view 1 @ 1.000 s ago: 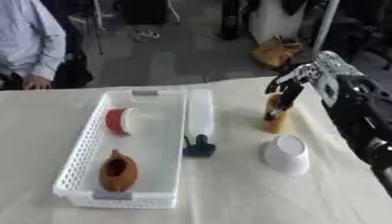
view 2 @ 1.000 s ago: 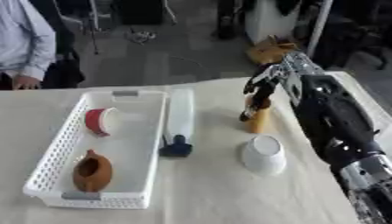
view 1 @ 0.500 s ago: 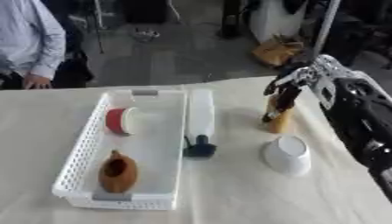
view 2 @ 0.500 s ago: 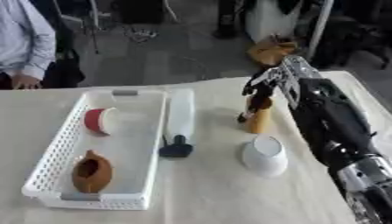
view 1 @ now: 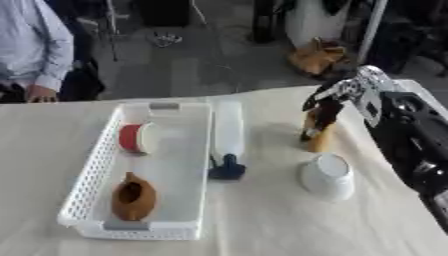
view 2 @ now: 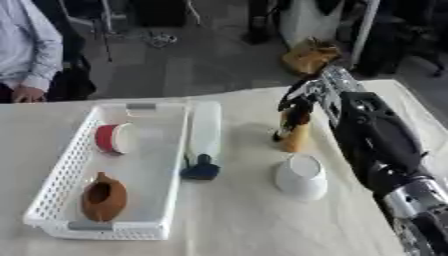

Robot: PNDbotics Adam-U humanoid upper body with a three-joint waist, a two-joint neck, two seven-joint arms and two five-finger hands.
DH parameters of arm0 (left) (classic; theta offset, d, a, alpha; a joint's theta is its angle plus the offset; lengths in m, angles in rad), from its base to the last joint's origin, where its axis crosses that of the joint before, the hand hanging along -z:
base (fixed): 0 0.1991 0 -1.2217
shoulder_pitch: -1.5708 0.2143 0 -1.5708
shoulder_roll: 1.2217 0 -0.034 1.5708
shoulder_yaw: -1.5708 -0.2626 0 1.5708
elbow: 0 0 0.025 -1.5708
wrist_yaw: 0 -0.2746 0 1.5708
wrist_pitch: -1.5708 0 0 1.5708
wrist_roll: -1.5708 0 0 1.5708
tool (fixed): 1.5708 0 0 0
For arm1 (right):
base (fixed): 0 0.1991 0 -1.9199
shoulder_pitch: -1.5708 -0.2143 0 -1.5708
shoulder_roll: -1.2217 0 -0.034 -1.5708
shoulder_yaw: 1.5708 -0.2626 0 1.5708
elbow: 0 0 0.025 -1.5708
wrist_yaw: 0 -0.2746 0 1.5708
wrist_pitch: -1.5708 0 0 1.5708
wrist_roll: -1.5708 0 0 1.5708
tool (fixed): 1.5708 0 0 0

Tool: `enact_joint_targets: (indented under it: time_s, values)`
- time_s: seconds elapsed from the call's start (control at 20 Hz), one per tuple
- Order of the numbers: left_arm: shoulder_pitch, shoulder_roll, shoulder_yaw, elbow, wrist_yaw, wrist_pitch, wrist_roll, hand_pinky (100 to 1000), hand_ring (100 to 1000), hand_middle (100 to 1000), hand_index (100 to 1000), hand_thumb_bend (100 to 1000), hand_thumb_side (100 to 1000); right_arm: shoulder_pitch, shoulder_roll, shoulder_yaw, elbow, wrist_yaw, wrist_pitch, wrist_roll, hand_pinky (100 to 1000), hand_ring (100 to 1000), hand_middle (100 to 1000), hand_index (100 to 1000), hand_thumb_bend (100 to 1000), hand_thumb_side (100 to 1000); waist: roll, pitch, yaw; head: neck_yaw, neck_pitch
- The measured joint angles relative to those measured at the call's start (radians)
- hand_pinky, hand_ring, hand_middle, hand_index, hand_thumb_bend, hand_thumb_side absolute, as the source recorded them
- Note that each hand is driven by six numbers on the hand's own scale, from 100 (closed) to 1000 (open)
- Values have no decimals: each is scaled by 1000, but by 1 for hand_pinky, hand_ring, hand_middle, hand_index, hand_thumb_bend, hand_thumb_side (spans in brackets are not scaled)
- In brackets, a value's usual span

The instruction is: Pick up objects on the table and place them in the box.

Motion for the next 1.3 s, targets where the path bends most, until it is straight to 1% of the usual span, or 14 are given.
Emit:
enact_joint_targets:
  time_s: [0.05,0.1,0.15,0.2,0.25,0.3,0.5,0.75,0.8,0.85,0.9,1.15,1.25,1.3]
  values:
    - [0,0,0,0,0,0,0,977,963,825,895,100,1000,0,0,0,0,1,1,5,851,984,1000,1000,497,450,0,0,-2,0,0]
    - [0,0,0,0,0,0,0,981,963,824,895,100,1000,0,0,0,1,2,3,9,835,981,1000,1000,429,410,0,0,-3,-1,0]
    - [0,0,0,0,1,0,0,981,963,824,895,100,1000,-1,0,-1,3,3,5,13,835,981,1000,1000,429,410,0,0,-3,-1,0]
    - [0,0,0,0,1,0,0,983,963,824,894,100,1000,-1,0,-3,5,4,6,17,819,978,1000,1000,384,394,0,0,-3,-1,0]
    - [0,0,0,0,2,0,0,983,963,824,894,100,1000,-1,0,-3,6,4,7,20,819,978,1000,1000,384,394,0,0,-3,-1,0]
    - [0,0,0,0,3,0,0,985,962,822,894,100,1000,-1,0,-3,7,4,9,23,791,975,1000,1000,332,378,0,1,-3,-1,0]
    - [-1,0,0,0,4,0,0,989,962,821,892,100,1000,-1,-1,-6,11,2,13,27,762,969,1000,1000,280,361,0,3,-2,-1,0]
    - [-2,0,0,0,9,-1,2,992,961,818,890,100,1000,-1,-2,-9,12,-2,16,31,725,955,1000,1000,268,355,-1,3,-2,-2,-3]
    - [-3,0,0,0,10,-2,3,992,961,818,889,100,1000,-1,-2,-9,13,-3,17,31,698,947,1000,1000,262,353,-1,3,-2,-2,-3]
    - [-3,0,0,0,11,-2,4,992,961,818,889,100,1000,-1,-2,-9,13,-5,17,32,698,947,1000,1000,262,353,-2,3,-2,-2,-3]
    - [-3,0,0,0,12,-3,5,993,961,818,888,100,1000,-1,-2,-9,14,-7,17,32,661,937,1000,1000,250,343,-2,3,-2,-2,-3]
    - [-4,0,0,0,12,-2,8,995,961,818,887,100,1000,-2,-3,-9,20,-11,20,34,636,914,1000,1000,249,339,-3,3,-2,-3,-7]
    - [-5,0,0,0,12,-3,10,995,961,818,886,100,1000,-2,-3,-9,24,-11,22,35,634,912,1000,992,247,338,-3,3,-2,-3,-7]
    - [-6,0,0,0,12,-2,11,996,961,818,884,100,1000,-2,-3,-9,25,-11,23,35,620,900,993,957,236,329,-3,3,-2,-3,-7]
